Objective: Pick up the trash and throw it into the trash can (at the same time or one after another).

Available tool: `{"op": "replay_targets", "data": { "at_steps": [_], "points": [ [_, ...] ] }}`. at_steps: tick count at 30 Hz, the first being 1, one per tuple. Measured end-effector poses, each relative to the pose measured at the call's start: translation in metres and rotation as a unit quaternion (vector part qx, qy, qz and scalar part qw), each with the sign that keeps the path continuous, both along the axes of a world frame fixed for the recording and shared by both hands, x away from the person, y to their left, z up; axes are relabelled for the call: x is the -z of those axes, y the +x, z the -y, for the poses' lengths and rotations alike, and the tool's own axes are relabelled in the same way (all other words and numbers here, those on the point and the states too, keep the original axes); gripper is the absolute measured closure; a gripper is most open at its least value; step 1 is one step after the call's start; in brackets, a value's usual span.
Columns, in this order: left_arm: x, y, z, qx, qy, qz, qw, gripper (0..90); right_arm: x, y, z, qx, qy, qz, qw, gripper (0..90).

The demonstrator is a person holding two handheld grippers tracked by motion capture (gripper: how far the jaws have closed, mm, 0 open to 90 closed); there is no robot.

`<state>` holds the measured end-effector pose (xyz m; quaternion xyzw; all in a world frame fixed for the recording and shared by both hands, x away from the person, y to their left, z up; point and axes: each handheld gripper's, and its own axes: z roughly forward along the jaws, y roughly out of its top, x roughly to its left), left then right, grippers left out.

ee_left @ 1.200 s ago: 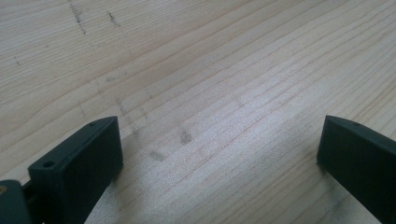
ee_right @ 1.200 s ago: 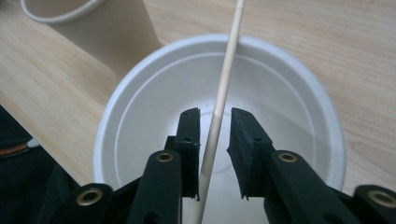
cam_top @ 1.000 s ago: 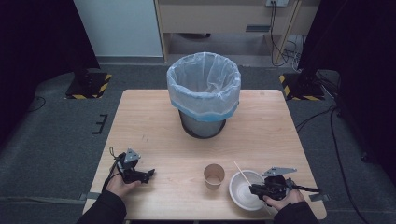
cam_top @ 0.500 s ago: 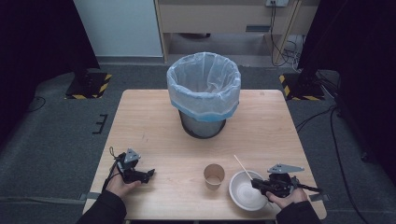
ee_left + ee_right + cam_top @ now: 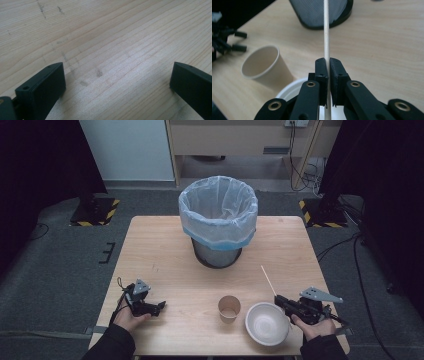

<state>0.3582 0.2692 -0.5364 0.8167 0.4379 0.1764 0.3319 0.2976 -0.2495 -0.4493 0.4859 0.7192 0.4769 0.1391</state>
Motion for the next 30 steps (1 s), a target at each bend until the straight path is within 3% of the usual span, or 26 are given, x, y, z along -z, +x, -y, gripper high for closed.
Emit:
{"op": "replay_targets", "data": {
  "at_steps": [4,8,17,18,19,20,21,22,25,28,29,30],
  "points": [
    [0.000,0.000,0.000,0.000,0.000,0.000,1.0000,0.0,-0.007,0.007,0.006,0.021,0.028,0.035,0.9988,86.0],
    [0.000,0.000,0.000,0.000,0.000,0.000,1.0000,0.0,-0.011,0.012,0.010,0.031,0.038,0.055,0.9973,86.0],
    [0.000,0.000,0.000,0.001,0.000,0.000,1.0000,0.0,-0.025,0.023,0.021,0.057,0.075,0.105,0.9900,86.0],
    [0.000,0.000,0.000,0.001,0.000,0.000,1.0000,0.0,-0.030,0.026,0.023,0.060,0.081,0.118,0.9878,86.0],
    [0.000,0.000,0.000,0.001,0.000,0.000,1.0000,0.0,-0.030,0.026,0.023,0.060,0.081,0.118,0.9878,86.0],
    [0.000,0.000,0.000,0.001,0.000,0.000,1.0000,0.0,-0.035,0.029,0.023,0.064,0.091,0.131,0.9850,86.0],
    [0.000,0.000,0.000,0.001,0.000,0.000,1.0000,0.0,-0.035,0.029,0.023,0.064,0.091,0.131,0.9850,86.0],
    [0.000,0.000,0.000,0.001,0.000,0.000,1.0000,0.0,-0.041,0.032,0.023,0.066,0.103,0.145,0.9818,86.0],
    [0.000,0.000,0.000,0.001,0.000,0.000,1.0000,0.0,-0.048,0.035,0.023,0.067,0.109,0.158,0.9791,86.0],
    [0.000,0.000,0.000,0.001,0.000,0.000,1.0000,0.0,-0.064,0.043,0.021,0.070,0.125,0.188,0.9717,86.0],
    [0.000,0.000,0.000,0.001,0.000,0.000,1.0000,0.0,-0.064,0.043,0.021,0.070,0.125,0.188,0.9717,86.0],
    [0.000,0.000,0.000,0.001,0.000,0.000,1.0000,0.0,-0.072,0.047,0.021,0.074,0.136,0.202,0.9671,86.0]
  ]
}}
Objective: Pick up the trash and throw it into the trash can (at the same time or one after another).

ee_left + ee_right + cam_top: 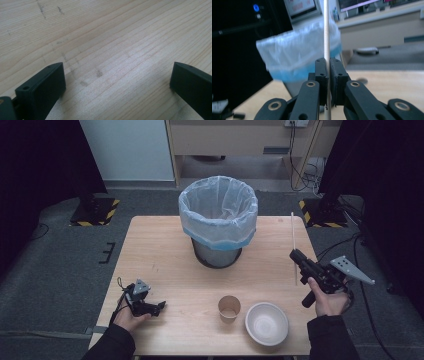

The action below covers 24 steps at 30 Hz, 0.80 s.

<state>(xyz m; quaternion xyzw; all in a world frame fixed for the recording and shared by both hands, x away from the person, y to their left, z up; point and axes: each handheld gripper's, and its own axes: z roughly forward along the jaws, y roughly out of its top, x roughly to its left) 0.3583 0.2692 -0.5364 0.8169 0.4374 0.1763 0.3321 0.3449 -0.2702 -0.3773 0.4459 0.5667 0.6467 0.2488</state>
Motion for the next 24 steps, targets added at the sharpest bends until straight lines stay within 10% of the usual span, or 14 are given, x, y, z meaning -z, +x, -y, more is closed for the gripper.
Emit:
{"op": "replay_targets", "data": {
  "at_steps": [24],
  "points": [
    [0.000,0.000,0.000,0.000,0.000,0.000,1.0000,0.0,-0.070,0.046,-0.018,0.015,0.029,0.083,0.9960,86.0]
  ]
}}
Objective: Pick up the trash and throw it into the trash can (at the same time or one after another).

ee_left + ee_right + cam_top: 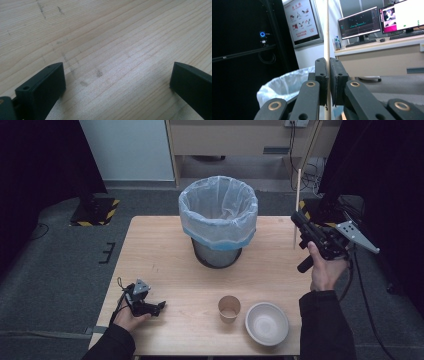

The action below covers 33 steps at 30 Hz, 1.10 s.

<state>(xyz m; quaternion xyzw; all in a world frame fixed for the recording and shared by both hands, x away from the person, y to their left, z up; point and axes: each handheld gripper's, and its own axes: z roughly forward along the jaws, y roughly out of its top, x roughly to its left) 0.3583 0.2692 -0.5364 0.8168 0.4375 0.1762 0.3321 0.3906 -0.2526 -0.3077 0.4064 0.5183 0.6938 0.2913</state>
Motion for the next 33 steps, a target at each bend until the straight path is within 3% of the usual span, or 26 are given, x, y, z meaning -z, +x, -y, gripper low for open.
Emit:
{"op": "replay_targets", "data": {
  "at_steps": [14,33],
  "points": [
    [0.000,0.000,0.000,0.000,0.000,0.000,1.0000,0.0,-0.029,0.024,-0.017,-0.009,-0.001,0.024,0.9997,86.0],
    [0.000,0.000,0.000,0.000,0.000,0.000,1.0000,0.0,-0.041,0.050,-0.043,-0.025,-0.002,0.033,0.9991,86.0]
  ]
}}
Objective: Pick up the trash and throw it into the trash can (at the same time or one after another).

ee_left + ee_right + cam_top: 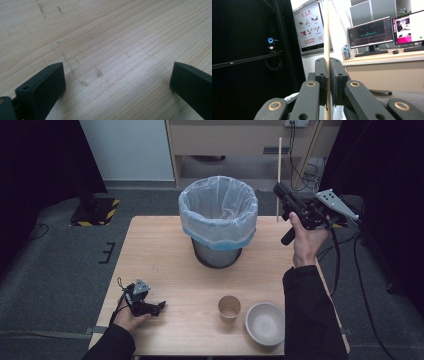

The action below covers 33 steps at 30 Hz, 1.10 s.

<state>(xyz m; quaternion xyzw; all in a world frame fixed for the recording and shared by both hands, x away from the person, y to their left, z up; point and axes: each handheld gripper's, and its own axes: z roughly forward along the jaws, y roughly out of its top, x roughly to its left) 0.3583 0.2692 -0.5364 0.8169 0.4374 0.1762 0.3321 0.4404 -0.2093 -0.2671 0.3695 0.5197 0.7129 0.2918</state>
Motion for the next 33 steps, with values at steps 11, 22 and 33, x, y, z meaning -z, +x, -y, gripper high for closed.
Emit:
{"op": "replay_targets", "data": {
  "at_steps": [11,22,33],
  "points": [
    [0.000,0.000,0.000,0.000,0.000,0.000,1.0000,0.0,-0.005,0.010,-0.011,-0.002,-0.001,0.004,1.0000,86.1],
    [0.000,0.000,0.000,0.000,0.000,0.000,1.0000,0.0,-0.007,0.022,-0.024,-0.010,-0.013,0.008,0.9998,86.1],
    [0.000,0.000,0.000,-0.001,-0.001,0.001,1.0000,0.0,-0.008,0.037,-0.049,-0.021,-0.027,0.009,0.9994,86.0]
  ]
}}
